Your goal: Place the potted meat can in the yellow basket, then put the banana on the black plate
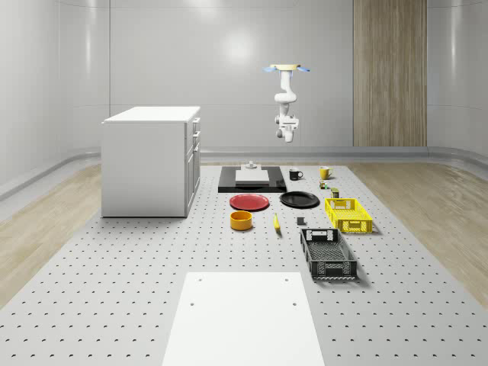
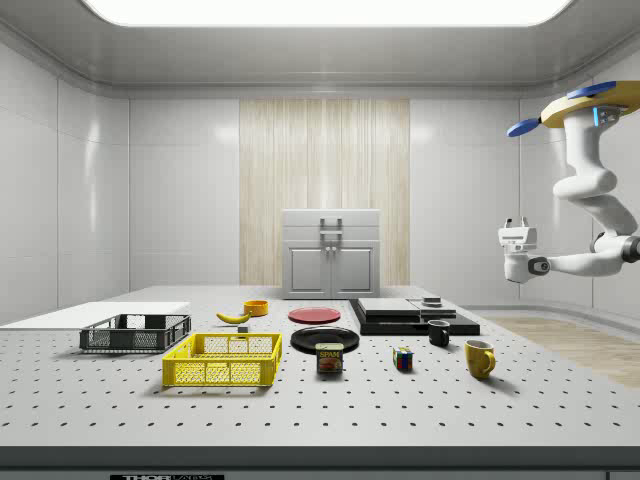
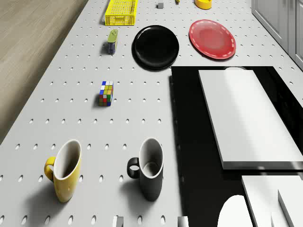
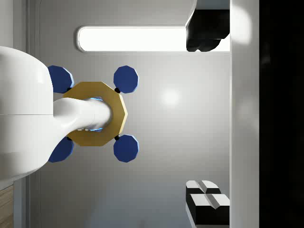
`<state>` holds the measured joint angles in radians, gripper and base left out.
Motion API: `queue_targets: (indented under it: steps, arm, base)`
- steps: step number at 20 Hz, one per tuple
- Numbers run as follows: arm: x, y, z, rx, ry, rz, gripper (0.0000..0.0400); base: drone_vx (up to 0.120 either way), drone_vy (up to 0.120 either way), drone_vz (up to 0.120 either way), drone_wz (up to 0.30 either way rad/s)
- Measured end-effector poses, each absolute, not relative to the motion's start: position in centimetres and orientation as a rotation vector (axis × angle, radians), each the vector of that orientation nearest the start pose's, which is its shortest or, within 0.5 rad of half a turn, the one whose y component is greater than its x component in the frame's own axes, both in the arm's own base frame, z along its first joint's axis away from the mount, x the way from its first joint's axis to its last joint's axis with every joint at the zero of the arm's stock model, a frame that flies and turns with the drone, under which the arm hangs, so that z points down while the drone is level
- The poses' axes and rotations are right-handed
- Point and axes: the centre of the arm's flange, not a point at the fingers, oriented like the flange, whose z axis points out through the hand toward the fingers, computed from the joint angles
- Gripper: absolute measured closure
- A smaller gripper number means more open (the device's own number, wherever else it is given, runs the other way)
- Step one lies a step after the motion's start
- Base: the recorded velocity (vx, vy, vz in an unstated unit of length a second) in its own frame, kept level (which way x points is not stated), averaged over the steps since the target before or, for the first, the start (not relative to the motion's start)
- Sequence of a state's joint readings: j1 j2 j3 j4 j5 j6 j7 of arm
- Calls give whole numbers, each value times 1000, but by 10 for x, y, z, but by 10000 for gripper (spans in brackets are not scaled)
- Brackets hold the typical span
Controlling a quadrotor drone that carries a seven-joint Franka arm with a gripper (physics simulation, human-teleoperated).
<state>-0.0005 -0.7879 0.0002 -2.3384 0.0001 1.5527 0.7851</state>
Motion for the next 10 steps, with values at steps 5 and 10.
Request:
queue_targets:
  steps: [5,10]
  arm:
    - [301,0,634,-2900,1201,-9,0]
    - [303,0,664,-2899,1201,-15,0]
  base:
    - [0,24,0,0]
    - [112,120,0,0]
